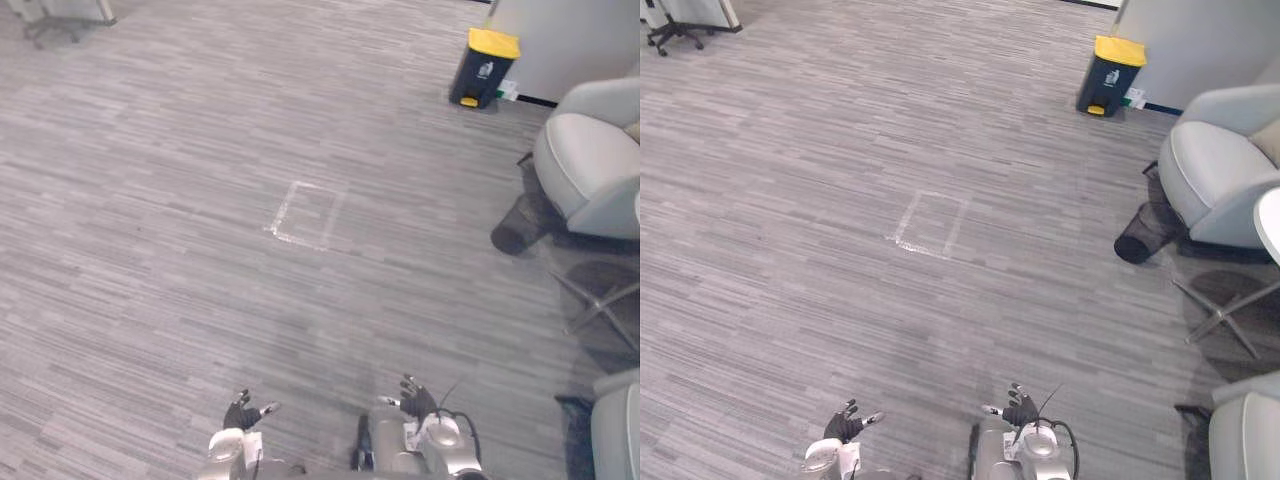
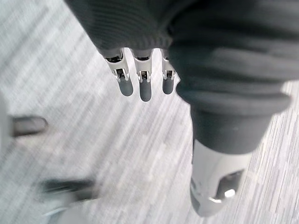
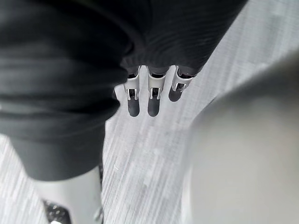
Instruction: Organize the slippers on the shoe rack
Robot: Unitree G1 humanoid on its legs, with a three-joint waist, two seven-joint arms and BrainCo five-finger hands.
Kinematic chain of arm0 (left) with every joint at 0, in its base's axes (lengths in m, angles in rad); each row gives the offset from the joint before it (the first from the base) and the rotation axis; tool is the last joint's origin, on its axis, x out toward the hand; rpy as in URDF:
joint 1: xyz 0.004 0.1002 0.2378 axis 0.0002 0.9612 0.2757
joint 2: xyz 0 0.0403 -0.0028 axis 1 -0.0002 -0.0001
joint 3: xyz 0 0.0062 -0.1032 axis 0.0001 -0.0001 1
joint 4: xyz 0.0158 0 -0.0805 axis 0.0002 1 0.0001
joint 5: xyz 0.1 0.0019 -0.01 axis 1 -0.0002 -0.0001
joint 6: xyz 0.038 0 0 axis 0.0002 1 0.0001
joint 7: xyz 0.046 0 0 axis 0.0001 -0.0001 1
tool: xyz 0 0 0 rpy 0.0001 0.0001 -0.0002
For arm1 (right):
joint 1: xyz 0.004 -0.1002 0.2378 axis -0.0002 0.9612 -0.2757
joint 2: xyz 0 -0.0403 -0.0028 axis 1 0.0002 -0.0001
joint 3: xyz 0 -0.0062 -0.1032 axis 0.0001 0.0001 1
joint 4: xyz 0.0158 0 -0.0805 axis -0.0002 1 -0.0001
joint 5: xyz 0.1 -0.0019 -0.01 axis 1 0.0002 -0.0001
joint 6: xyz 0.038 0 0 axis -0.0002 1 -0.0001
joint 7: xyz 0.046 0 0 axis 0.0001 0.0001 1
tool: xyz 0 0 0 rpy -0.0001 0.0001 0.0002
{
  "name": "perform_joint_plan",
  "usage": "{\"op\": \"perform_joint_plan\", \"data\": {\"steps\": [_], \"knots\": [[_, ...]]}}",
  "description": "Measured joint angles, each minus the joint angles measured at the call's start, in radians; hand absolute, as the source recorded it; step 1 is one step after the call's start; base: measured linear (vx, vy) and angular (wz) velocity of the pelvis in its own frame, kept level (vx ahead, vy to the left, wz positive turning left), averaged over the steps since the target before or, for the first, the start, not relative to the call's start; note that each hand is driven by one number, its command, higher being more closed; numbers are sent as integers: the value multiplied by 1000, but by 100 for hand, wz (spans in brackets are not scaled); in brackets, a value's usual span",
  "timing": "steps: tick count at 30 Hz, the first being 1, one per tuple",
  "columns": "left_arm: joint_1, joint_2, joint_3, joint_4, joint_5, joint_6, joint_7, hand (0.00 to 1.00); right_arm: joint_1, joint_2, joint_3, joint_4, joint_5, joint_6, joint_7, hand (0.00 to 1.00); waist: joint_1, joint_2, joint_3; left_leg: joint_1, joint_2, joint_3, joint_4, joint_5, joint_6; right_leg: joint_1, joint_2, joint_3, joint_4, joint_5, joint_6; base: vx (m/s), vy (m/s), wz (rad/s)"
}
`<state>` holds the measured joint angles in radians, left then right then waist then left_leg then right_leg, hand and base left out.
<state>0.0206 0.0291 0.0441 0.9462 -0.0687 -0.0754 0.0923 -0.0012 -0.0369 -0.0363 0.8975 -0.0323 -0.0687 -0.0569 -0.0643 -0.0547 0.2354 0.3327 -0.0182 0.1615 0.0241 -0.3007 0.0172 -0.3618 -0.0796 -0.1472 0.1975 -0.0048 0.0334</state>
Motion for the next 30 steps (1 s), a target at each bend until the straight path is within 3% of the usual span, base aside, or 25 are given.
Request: {"op": "perform_joint_plan", "data": {"steps": [1,2,3,5,6,7,8,9,10,11,12,13,15,16,17,18,19,21,23,24,25,26,27,28,30], "knots": [[4,1,2,7,3,0,0,0,0,0,0,0,3,0,1,0,-1,1,0,24,4,-13,-4,-11,-7,0,6,17,30,75,-20,617,-267,31],[4,-8,4,19,7,1,0,0,-1,-6,-1,1,2,1,3,0,-1,9,-10,44,21,-30,3,-14,-10,-9,23,22,80,109,-50,674,-287,17],[5,-19,7,20,7,1,-2,0,-5,-10,-13,-3,0,1,3,0,2,51,-18,23,65,-39,66,-9,-16,-13,42,1,128,49,-77,667,-276,11],[4,-37,22,19,7,1,-2,0,-3,-13,-45,-14,2,6,3,0,-2,73,-13,-31,100,-36,247,11,-49,18,64,-30,162,-10,-82,714,-256,13],[3,-48,61,10,7,2,-1,0,9,-16,-48,-26,8,9,3,0,-10,89,-4,-139,149,-34,557,87,-106,93,84,-43,156,-61,-91,618,-172,10],[7,-53,74,3,7,2,-2,0,17,-20,-46,-35,12,12,3,0,-10,96,-1,-184,175,-32,679,166,-118,135,94,-40,143,-75,-97,593,-111,-9],[30,-66,97,-23,7,1,-3,0,32,-24,-37,-59,13,17,1,0,4,111,0,-264,238,-11,899,225,-137,210,122,-22,112,-113,-119,467,-51,-36],[37,-70,102,-43,7,1,-3,0,34,-18,-37,-61,14,18,0,0,9,115,1,-322,278,26,1021,187,-114,265,139,-4,93,-141,-128,687,-56,-59],[44,-68,105,-83,7,0,-7,0,37,4,-34,-55,15,21,-1,0,28,88,0,-429,297,89,1087,130,-91,363,138,47,44,-176,-125,561,-29,-46],[45,-67,105,-88,6,-1,-7,0,37,7,-31,-54,16,22,-1,0,31,82,0,-442,296,99,1081,123,-89,373,135,53,36,-179,-124,757,29,-85],[48,-64,119,-113,6,-7,-9,0,36,19,-28,-34,15,21,0,0,49,67,-5,-521,280,169,993,62,-70,436,110,102,-4,-181,-114,423,47,-79],[49,-63,126,-113,6,-8,-9,0,31,19,-28,-21,15,21,1,0,59,66,-9,-533,272,186,947,52,-72,440,101,120,-6,-182,-104,511,107,-123],[46,-51,133,-120,6,-10,-8,0,16,30,-35,-4,14,29,1,0,70,66,-2,-623,209,199,627,55,-64,527,45,185,-50,-213,-64,502,173,-94],[46,-50,131,-120,6,-11,-7,0,16,29,-38,0,12,29,1,0,70,65,-3,-626,190,186,525,84,-74,541,32,186,-59,-217,-58,599,251,-63],[49,-50,122,-119,6,-16,-7,0,21,21,-38,9,10,28,-3,0,71,73,-9,-613,158,156,293,165,-90,568,19,188,-79,-226,-44,709,363,-69],[49,-51,108,-103,5,-20,-7,0,19,-1,-34,40,9,30,-3,0,78,100,-13,-602,154,108,182,365,-81,632,19,218,-124,-243,-23,593,309,-63],[46,-46,108,-97,5,-19,-7,0,15,0,-31,46,9,32,-3,0,80,95,-13,-602,146,101,194,369,-61,643,13,220,-130,-244,-22,591,328,-35],[34,-21,108,-86,4,-17,-4,0,9,19,-30,60,8,30,-2,0,71,57,-20,-618,109,96,271,282,-17,630,-15,210,-78,-205,-31,559,308,14],[33,-13,91,-83,3,-16,-5,0,14,17,-34,63,4,29,-1,0,70,42,-28,-618,80,89,353,200,18,595,-45,235,76,-212,-1,526,312,20],[31,-1,85,-69,1,-17,-5,0,19,18,-38,72,1,29,-2,0,71,23,-41,-594,55,107,386,133,16,541,-64,259,255,-214,80,639,339,1],[29,13,82,-52,-3,-14,-4,0,17,21,-38,75,-2,29,3,0,72,5,-43,-543,24,118,379,87,22,448,-77,297,486,-142,188,536,275,-9],[27,17,79,-45,-3,-12,-4,0,15,21,-38,72,-5,28,4,0,71,4,-39,-520,17,119,373,77,18,421,-77,305,565,-123,215,639,286,-14],[21,29,61,-21,-2,3,-3,0,14,12,-41,58,-5,21,8,0,57,6,-30,-428,-2,118,339,49,20,336,-74,276,788,-130,194,414,153,-7],[24,30,47,-18,-1,5,-2,0,16,4,-41,56,-4,18,8,0,49,10,-26,-379,-5,117,315,40,25,304,-72,249,849,-150,156,518,179,-6],[25,23,1,0,10,7,-4,0,22,-13,-42,42,1,11,8,0,40,47,-21,-209,4,119,199,41,31,183,-53,101,848,-247,33,535,102,5]]}}
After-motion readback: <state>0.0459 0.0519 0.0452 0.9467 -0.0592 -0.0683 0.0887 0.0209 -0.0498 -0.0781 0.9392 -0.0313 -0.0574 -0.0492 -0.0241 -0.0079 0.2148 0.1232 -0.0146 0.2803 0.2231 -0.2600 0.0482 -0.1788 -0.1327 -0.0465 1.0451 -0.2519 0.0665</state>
